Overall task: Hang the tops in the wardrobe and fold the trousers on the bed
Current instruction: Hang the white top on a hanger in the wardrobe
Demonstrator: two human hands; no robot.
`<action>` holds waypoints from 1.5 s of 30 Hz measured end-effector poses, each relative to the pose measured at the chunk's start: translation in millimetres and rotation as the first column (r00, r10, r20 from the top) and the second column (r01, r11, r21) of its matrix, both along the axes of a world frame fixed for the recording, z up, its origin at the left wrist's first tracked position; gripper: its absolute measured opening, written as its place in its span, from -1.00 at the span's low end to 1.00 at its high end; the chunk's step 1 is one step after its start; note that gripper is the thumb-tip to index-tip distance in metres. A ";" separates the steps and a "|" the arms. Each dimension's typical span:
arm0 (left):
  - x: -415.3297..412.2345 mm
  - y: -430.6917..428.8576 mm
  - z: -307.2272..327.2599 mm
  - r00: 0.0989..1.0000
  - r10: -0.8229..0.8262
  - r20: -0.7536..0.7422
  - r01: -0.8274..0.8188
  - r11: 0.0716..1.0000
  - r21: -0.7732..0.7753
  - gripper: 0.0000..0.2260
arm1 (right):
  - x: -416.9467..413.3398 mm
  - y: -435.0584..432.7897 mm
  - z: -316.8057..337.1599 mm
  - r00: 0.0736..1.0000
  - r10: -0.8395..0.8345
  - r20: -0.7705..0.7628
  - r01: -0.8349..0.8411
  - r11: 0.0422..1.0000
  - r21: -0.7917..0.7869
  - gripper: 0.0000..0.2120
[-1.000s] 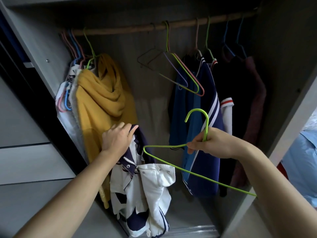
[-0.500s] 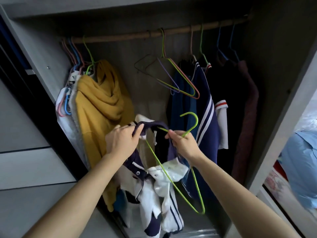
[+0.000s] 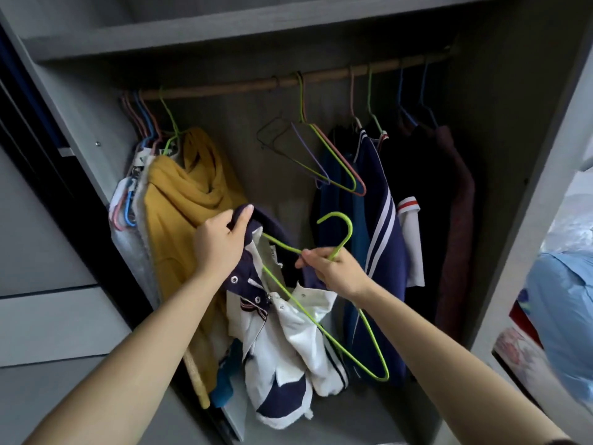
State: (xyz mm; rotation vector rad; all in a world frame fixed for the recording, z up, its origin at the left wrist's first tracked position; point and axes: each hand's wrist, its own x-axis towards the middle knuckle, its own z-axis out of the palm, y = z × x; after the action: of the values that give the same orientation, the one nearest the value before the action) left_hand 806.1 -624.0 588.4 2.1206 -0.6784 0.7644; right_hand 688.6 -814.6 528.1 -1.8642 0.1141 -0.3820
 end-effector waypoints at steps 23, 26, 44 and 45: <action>-7.5 3.8 18.9 0.911 -0.271 -0.311 0.229 0.960 -0.164 -0.45 | 16.4 38.2 18.6 0.990 0.013 0.140 -0.083 0.856 0.510 -0.70; 0.1 17.3 18.0 0.956 -0.190 -0.225 0.155 0.974 -0.165 -0.60 | 15.1 42.3 32.0 0.980 0.024 0.197 -0.126 0.843 0.524 -0.69; 40.9 2.8 25.4 0.940 0.133 0.315 -0.204 0.957 0.205 -0.40 | -7.0 -7.6 25.4 0.972 -0.071 0.225 0.149 0.925 -0.350 -0.49; 39.6 -0.7 24.4 0.946 0.143 0.290 -0.211 0.952 0.222 -0.39 | -8.3 -11.2 18.9 0.966 -0.101 0.237 0.177 0.928 -0.327 -0.47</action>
State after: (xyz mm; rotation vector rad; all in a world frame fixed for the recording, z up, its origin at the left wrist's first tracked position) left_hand 845.7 -624.7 612.7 2.3541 -0.7665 1.1362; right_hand 680.3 -825.7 547.0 -2.1525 0.0319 -0.7416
